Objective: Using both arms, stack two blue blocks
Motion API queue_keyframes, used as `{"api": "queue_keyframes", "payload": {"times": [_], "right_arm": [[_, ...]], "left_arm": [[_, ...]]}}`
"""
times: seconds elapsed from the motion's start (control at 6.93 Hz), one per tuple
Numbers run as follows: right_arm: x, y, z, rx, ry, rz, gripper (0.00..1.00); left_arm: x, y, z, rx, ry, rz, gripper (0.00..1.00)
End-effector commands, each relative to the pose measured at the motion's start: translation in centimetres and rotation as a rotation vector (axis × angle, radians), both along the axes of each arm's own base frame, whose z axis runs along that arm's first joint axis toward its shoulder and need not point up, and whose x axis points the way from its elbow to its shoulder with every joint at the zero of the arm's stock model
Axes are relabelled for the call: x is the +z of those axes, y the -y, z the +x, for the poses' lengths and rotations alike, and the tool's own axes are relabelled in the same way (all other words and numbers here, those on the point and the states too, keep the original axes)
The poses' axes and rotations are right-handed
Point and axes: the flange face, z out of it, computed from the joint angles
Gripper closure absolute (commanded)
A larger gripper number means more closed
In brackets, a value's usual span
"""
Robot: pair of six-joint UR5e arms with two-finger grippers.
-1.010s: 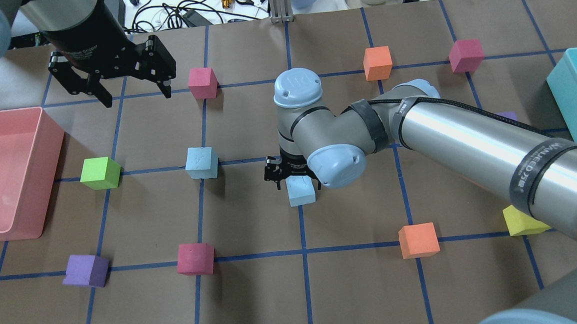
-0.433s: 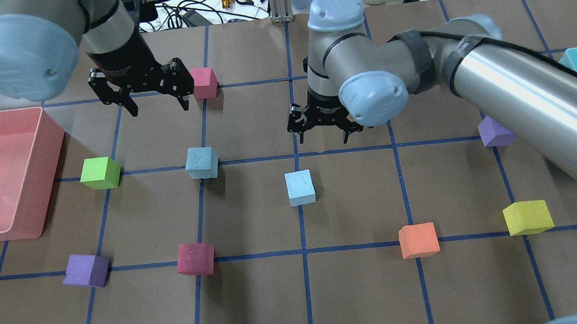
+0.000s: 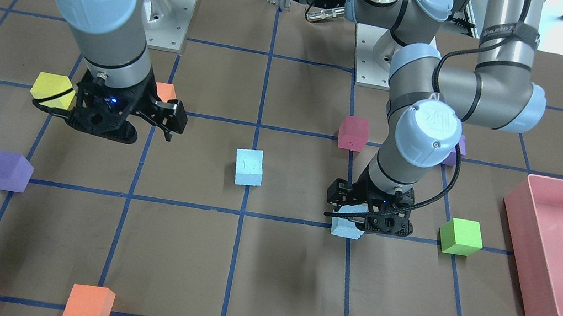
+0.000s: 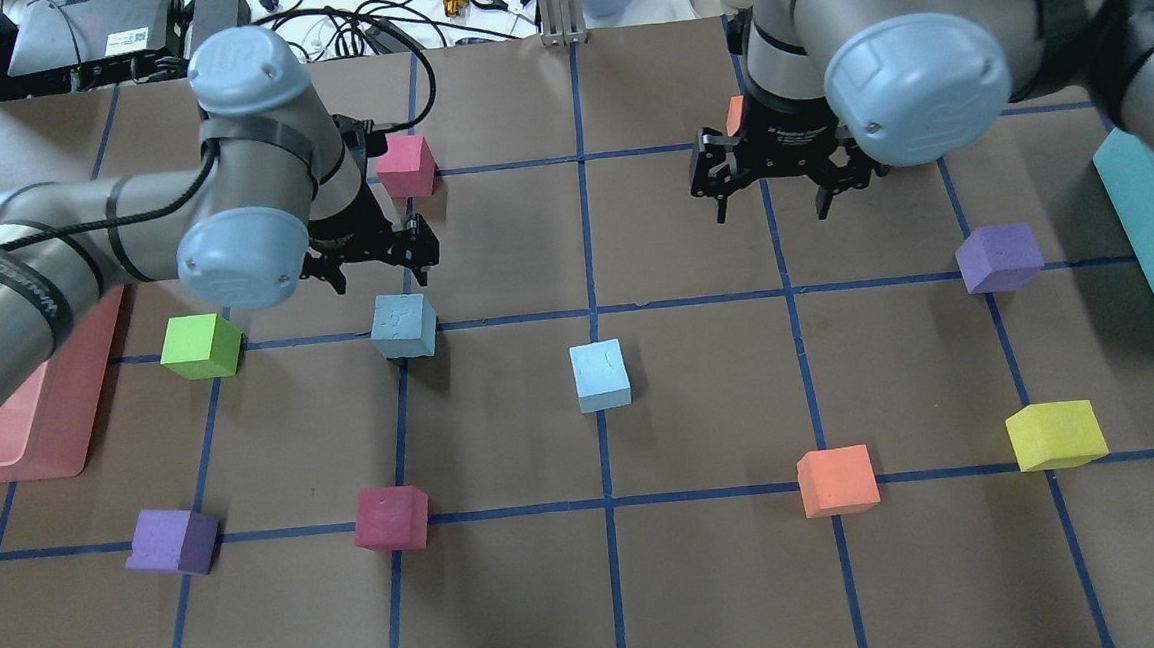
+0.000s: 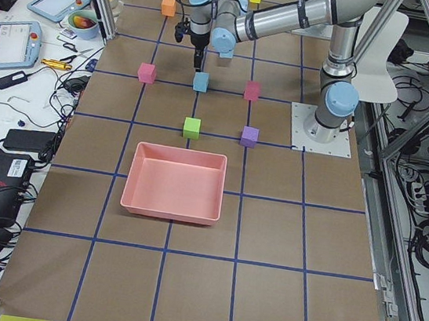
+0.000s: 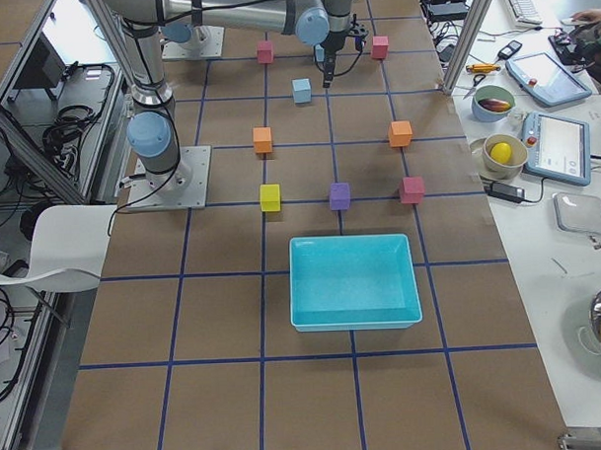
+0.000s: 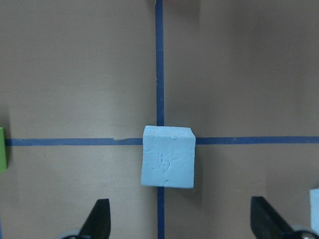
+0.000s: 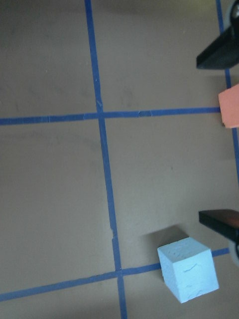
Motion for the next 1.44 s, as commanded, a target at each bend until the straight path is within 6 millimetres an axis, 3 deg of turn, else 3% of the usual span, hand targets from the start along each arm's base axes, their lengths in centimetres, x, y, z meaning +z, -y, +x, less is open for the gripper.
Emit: {"api": "queue_keyframes", "payload": {"times": [0.0, 0.29, 0.43, 0.58, 0.87, 1.01, 1.15, 1.3], "right_arm": [[4.2, -2.8, -1.5, 0.023, -0.014, -0.034, 0.00], [4.4, -2.5, -3.2, -0.019, 0.031, -0.016, 0.00], [4.4, -3.0, -3.3, -0.021, 0.032, 0.012, 0.00], [4.6, -2.8, -3.7, -0.005, 0.021, 0.006, 0.00], [5.3, -2.8, -4.6, -0.006, 0.023, -0.009, 0.00], [5.9, -3.3, -4.7, -0.007, 0.026, -0.018, 0.00], [6.4, -3.4, -4.8, -0.008, 0.029, -0.029, 0.00], [7.6, -3.5, -4.9, -0.005, 0.031, -0.054, 0.00]], "left_arm": [[-5.1, -0.2, 0.0, -0.004, 0.003, 0.069, 0.00], [-6.8, 0.0, 0.0, -0.001, 0.004, 0.093, 0.00], [-6.6, 0.3, 0.0, 0.001, 0.004, 0.082, 0.48], [-6.4, 0.4, 0.0, 0.001, 0.004, 0.077, 0.70], [-5.4, 0.4, -0.3, 0.007, 0.006, 0.056, 0.73], [-3.8, -0.1, -1.9, -0.016, 0.005, 0.031, 0.73], [-1.9, -1.0, -4.2, -0.053, 0.001, 0.005, 0.72], [-0.6, -2.5, -8.1, -0.069, -0.008, -0.019, 0.71]]}}
